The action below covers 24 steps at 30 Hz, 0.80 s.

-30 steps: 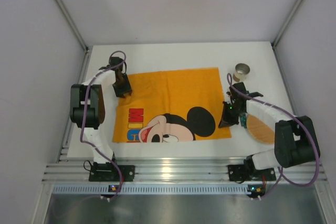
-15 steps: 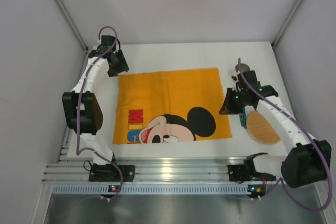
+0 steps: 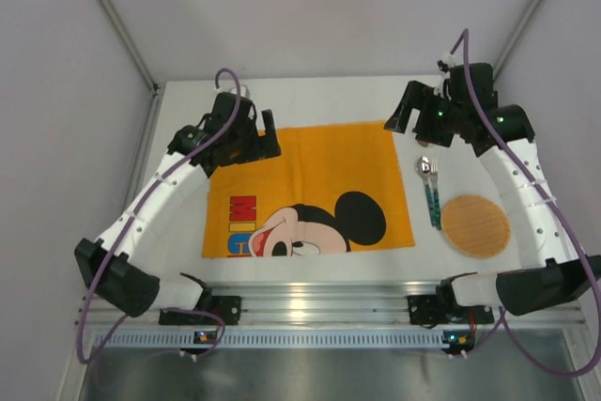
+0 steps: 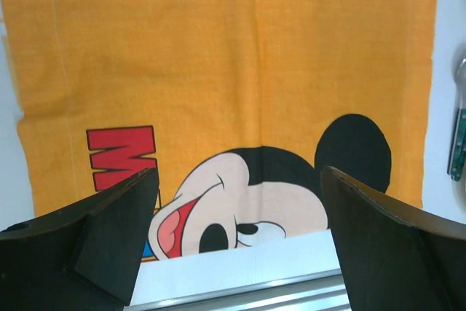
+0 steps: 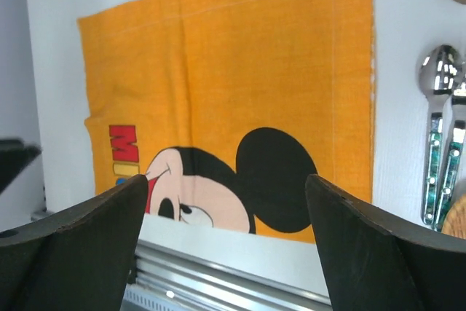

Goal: Set the dinner table for one person

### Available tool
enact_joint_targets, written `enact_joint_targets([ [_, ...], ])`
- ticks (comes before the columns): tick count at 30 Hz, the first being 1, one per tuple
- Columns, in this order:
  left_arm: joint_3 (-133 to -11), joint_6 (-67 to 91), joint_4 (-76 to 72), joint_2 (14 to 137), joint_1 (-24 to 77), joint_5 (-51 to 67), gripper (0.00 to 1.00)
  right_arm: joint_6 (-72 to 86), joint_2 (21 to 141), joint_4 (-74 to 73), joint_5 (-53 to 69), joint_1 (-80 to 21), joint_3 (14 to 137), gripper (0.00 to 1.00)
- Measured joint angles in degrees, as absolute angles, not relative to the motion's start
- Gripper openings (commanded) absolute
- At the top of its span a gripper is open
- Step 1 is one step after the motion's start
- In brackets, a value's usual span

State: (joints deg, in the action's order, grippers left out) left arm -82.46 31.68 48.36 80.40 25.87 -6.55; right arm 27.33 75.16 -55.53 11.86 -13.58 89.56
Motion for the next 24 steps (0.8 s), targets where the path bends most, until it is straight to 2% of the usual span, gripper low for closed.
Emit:
enact_joint_targets([
  [6,-71.26,34.48,47.16,64.42,28.05,-8.95,0.99,29.41,81.01,-55.9,8.21,-9.1,91.31,0.89],
  [9,-58.76,36.07,37.65,51.0,27.86,-9.21,0.99,29.71,86.54,-56.4,10.85,-3.09,93.38,0.85],
  [12,-50.74,38.13,33.17,43.03,27.86,-9.08,0.99,30.13,93.51,-56.55,12.75,2.61,98.21,0.86],
  [14,-50.78,38.54,32.38,45.39,27.83,-9.04,0.99,30.26,97.23,-56.45,12.49,5.34,101.1,0.87],
  [18,-57.04,36.03,34.35,59.81,27.83,-9.04,0.89,30.24,102.06,-56.45,10.33,8.58,104.77,0.85],
  [21,-59.29,32.97,36.23,68.07,27.83,-8.58,0.89,30.26,105.43,-56.53,7.99,9.34,106.78,0.85],
  [24,-59.51,31.07,38.98,70.63,27.83,-7.84,0.9,30.24,108.62,-56.55,6.66,9.45,107.39,0.85],
])
